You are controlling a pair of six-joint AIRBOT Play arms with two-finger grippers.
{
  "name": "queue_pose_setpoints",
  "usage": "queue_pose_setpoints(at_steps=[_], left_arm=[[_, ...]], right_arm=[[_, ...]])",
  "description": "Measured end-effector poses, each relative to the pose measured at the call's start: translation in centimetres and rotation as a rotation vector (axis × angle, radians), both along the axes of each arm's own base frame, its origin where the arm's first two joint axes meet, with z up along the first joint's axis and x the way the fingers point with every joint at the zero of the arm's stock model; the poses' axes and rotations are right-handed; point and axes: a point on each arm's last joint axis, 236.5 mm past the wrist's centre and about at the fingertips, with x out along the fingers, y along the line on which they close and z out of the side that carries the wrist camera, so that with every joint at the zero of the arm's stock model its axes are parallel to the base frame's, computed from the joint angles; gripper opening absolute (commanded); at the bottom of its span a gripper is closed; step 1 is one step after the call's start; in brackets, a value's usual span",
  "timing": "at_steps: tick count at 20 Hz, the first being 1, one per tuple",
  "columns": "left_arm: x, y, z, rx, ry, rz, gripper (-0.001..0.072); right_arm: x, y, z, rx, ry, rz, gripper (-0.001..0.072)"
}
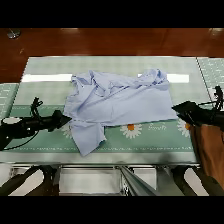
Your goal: Fold the shirts.
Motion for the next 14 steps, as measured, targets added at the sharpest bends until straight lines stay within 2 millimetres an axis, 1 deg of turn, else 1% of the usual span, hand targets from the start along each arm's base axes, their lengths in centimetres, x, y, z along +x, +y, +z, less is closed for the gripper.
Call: queue_pose_setpoints(at_steps=[2, 3, 6, 8, 9, 14], left_arm=[[0.4, -0.3, 0.8, -0.012, -0.017, -0.021, 0.0036], [0.5, -0.5, 1.2, -0.019, -0.022, -0.028, 0.0036], [0.7, -0.6, 1.6, -0.025, -0.032, -0.036, 0.0036], [0.8, -0.7, 1.8, -0.029, -0.034, -0.042, 0.0036], [0.8, -0.7, 1.9, -0.03, -0.036, -0.042, 0.0036], [0.8, -0.8, 2.0, -0.032, -0.037, -0.045, 0.0036]], right_arm=[[-1.3, -2.4, -1.9, -0.095, 0.099, -0.054, 0.0623], [-1.9, -3.3, -2.5, -0.129, 0.136, -0.078, 0.0623], [-3.0, -5.0, -4.2, -0.183, 0.224, -0.119, 0.0623], [-3.2, -5.4, -5.3, -0.184, 0.263, -0.128, 0.0623], [-2.9, -5.4, -5.7, -0.171, 0.271, -0.134, 0.0622], [-0.1, -3.7, -7.7, -0.039, 0.241, -0.127, 0.0623]])
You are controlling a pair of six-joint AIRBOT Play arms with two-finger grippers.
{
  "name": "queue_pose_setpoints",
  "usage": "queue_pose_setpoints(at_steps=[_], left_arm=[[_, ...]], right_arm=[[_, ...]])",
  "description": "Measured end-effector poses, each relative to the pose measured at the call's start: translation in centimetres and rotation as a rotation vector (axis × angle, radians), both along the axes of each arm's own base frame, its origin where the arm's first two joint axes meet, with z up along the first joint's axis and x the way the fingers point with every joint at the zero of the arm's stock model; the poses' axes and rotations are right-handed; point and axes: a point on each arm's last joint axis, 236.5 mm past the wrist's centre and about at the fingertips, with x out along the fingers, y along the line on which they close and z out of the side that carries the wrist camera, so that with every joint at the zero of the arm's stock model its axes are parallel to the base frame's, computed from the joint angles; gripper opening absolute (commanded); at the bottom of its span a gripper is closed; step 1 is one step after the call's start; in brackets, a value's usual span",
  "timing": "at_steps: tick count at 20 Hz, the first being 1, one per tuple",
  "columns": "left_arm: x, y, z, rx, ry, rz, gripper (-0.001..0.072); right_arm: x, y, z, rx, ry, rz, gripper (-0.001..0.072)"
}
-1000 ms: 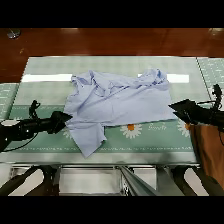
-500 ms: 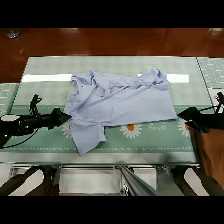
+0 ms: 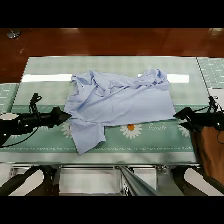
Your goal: Fold the shirts.
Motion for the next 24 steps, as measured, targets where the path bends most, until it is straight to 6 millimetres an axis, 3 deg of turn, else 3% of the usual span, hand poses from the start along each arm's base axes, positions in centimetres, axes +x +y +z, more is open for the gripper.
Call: queue_pose_setpoints(at_steps=[6, 7, 8, 9, 12, 14, 16, 17, 20, 22, 24], left_arm=[[0.0, -0.1, 0.0, 0.001, -0.001, -0.003, 0.0036], [0.0, -0.2, 0.0, 0.001, -0.001, -0.006, 0.0036], [-0.1, -0.3, 0.0, 0.002, -0.001, -0.009, 0.0036], [-0.1, -0.4, 0.0, 0.001, -0.001, -0.014, 0.0036], [-0.2, -0.7, 0.1, 0.0, 0.0, -0.023, 0.0036], [0.9, -0.3, 1.2, 0.0, -0.026, -0.01, 0.0036], [3.6, 0.4, 4.8, -0.002, -0.12, 0.003, 0.0036], [5.6, 0.7, 8.0, -0.01, -0.202, 0.016, 0.0036], [10.5, 1.6, 20.4, -0.002, -0.503, 0.028, 0.0035], [11.8, 2.0, 29.6, 0.023, -0.698, 0.028, 0.0035], [11.3, 2.2, 37.4, 0.084, -0.834, 0.028, 0.0035]], right_arm=[[3.9, 2.2, -0.6, 0.109, -0.038, 0.026, 0.06], [4.5, 2.7, -0.6, 0.113, -0.044, 0.043, 0.0495], [5.2, 3.0, -0.7, 0.107, -0.05, 0.059, 0.0298], [5.8, 3.3, -0.7, 0.104, -0.056, 0.076, 0.0023], [7.0, 5.1, 0.5, 0.129, -0.072, 0.167, 0.0019], [8.2, 5.7, 2.7, 0.136, -0.103, 0.235, 0.0019], [10.8, 5.6, 7.6, 0.11, -0.202, 0.285, 0.0019], [12.4, 5.3, 11.2, 0.078, -0.279, 0.304, 0.0019], [15.8, 4.5, 24.5, -0.063, -0.565, 0.345, 0.0019], [15.6, 4.2, 34.0, -0.189, -0.755, 0.351, 0.0019], [13.2, 4.1, 42.5, -0.323, -0.923, 0.342, 0.0019]])
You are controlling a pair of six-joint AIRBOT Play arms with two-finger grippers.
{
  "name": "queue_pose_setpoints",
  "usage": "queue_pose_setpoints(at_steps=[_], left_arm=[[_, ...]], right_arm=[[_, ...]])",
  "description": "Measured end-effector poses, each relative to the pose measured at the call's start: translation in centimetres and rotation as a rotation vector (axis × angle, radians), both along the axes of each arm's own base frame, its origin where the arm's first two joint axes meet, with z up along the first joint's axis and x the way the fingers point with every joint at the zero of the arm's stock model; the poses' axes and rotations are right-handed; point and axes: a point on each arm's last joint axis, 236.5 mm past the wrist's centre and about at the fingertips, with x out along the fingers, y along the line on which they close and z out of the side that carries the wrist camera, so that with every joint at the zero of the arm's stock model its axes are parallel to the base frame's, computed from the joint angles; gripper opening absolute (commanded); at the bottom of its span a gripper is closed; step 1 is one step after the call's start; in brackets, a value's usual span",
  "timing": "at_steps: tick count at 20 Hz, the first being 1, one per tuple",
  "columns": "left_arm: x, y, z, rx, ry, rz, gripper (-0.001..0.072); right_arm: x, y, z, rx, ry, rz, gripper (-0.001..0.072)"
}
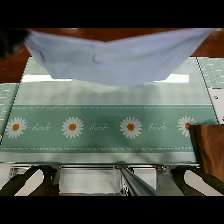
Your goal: Fold the shirts.
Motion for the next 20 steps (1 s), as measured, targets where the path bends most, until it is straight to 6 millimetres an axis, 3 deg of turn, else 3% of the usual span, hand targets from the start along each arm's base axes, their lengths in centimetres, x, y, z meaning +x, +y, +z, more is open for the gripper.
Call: queue_pose_setpoints(at_steps=[2, 4, 7, 10, 13, 15, 17, 20], left_arm=[[-1.9, 0.1, 6.3, 0.113, -0.113, 0.026, 0.0035], [-4.6, 0.7, 11.2, 0.256, -0.204, 0.085, 0.0035], [-10.1, 2.2, 16.7, 0.448, -0.311, 0.225, 0.0035], [-16.2, 3.7, 20.3, 0.563, -0.401, 0.39, 0.0035], [-21.4, 4.3, 21.7, 0.618, -0.458, 0.483, 0.0035], [-23.2, 4.9, 21.1, 0.642, -0.449, 0.501, 0.0035], [-23.5, 5.6, 19.6, 0.656, -0.404, 0.497, 0.0035], [-20.5, 6.3, 15.6, 0.683, -0.279, 0.457, 0.0035]], right_arm=[[-4.0, 0.3, 7.2, -0.088, -0.173, -0.041, 0.0019], [-8.6, 0.6, 12.2, -0.158, -0.305, -0.091, 0.0019], [-15.0, 1.3, 15.9, -0.235, -0.41, -0.149, 0.0019], [-20.3, 1.8, 16.6, -0.291, -0.437, -0.193, 0.0019], [-23.9, 1.8, 16.2, -0.327, -0.428, -0.234, 0.0019], [-25.4, 1.8, 15.6, -0.338, -0.411, -0.251, 0.0019], [-26.1, 1.8, 14.6, -0.344, -0.373, -0.253, 0.0018], [-24.7, 2.3, 10.9, -0.318, -0.244, -0.191, 0.0019]])
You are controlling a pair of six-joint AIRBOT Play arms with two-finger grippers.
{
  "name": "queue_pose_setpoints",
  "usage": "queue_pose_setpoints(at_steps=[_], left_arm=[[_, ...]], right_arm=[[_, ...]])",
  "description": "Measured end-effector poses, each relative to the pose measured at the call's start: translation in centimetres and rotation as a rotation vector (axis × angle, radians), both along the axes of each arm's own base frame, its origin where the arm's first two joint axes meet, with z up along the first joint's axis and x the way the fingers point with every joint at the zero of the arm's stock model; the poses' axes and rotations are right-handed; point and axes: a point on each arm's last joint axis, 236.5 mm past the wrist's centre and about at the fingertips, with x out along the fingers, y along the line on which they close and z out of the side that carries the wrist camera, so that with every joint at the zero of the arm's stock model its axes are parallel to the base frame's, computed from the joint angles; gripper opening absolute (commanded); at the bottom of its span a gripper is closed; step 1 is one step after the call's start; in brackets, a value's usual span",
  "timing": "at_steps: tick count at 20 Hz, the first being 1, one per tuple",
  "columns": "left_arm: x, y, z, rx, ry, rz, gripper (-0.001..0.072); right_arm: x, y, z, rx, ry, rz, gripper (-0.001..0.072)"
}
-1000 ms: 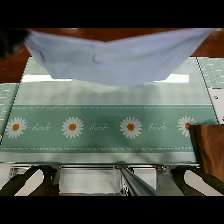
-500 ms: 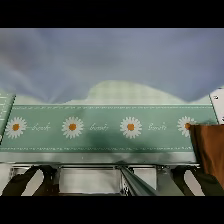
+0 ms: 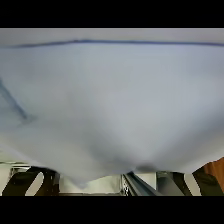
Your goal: Fold the shirts.
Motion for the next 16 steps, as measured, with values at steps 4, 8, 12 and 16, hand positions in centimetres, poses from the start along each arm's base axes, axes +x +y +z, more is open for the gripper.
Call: queue_pose_setpoints(at_steps=[4, 8, 12, 16], left_arm=[[7.1, 0.2, -8.4, -0.007, 0.249, -0.002, 0.0036], [14.7, 0.3, -17.4, -0.029, 0.471, 0.003, 0.0036], [21.6, -0.4, -24.8, -0.088, 0.602, -0.005, 0.0036], [27.6, -2.2, -32.1, -0.216, 0.69, -0.027, 0.0036]], right_arm=[[4.8, -0.2, -6.4, 0.073, 0.177, 0.058, 0.0019], [11.3, -1.7, -15.0, 0.167, 0.38, 0.074, 0.0018], [18.4, -3.7, -23.0, 0.263, 0.521, 0.067, 0.0019], [26.7, -4.2, -29.8, 0.388, 0.558, 0.059, 0.0019]])
